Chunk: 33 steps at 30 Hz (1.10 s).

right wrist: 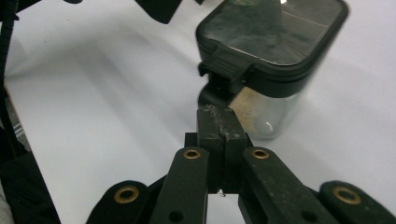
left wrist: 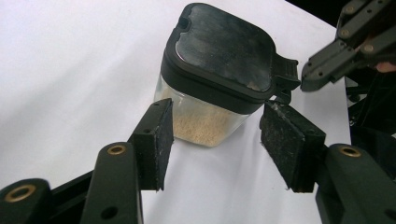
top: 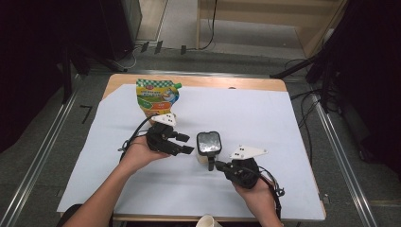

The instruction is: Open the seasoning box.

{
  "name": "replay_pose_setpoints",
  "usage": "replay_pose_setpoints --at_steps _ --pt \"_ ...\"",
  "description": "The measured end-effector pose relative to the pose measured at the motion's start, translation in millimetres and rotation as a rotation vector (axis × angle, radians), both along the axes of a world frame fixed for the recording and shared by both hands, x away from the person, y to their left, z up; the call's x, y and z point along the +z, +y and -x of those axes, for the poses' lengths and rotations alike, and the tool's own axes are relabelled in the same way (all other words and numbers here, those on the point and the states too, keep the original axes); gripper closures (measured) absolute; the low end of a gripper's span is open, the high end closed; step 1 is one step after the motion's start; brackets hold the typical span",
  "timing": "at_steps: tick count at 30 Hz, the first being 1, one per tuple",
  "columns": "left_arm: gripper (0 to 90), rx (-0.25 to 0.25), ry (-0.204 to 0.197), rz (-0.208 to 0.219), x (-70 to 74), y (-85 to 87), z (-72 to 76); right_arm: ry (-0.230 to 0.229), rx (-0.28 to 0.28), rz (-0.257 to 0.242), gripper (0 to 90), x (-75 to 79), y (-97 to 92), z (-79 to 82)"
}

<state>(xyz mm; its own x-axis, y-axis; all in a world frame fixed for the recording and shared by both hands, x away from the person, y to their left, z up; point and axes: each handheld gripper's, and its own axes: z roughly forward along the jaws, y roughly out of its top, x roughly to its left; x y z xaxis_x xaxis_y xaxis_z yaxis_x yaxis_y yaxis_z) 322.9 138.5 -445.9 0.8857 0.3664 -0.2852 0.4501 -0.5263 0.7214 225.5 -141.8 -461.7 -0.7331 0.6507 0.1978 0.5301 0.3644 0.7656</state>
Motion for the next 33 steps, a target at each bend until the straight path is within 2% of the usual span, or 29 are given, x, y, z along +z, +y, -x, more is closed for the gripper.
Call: replay_pose_setpoints --at_steps 5,10,16,20,26,33 --pt "43.0 -0.007 0.018 0.005 -1.4 -0.5 -2.3 0.009 0.017 -0.005 90.0 -3.9 9.2 1.8" --pt "42.3 -0.003 0.015 0.004 -1.1 -0.7 -2.0 0.013 0.038 0.004 90.0 -8.7 19.5 1.9" --pt "42.7 -0.013 0.002 0.004 -0.2 -1.3 -1.3 0.017 0.037 0.025 90.0 -15.7 30.2 -1.8" --pt "43.1 -0.021 -0.003 0.003 -0.4 -1.0 -1.6 0.015 0.042 0.020 90.0 -18.1 30.2 -4.1" --pt "43.2 -0.025 -0.009 0.002 -0.2 -1.2 -1.0 0.004 0.041 0.039 90.0 -17.7 29.4 -3.7" --pt "43.5 -0.024 -0.002 0.000 -1.1 -1.0 -1.7 0.005 0.028 0.051 90.0 -16.8 19.0 -7.6"
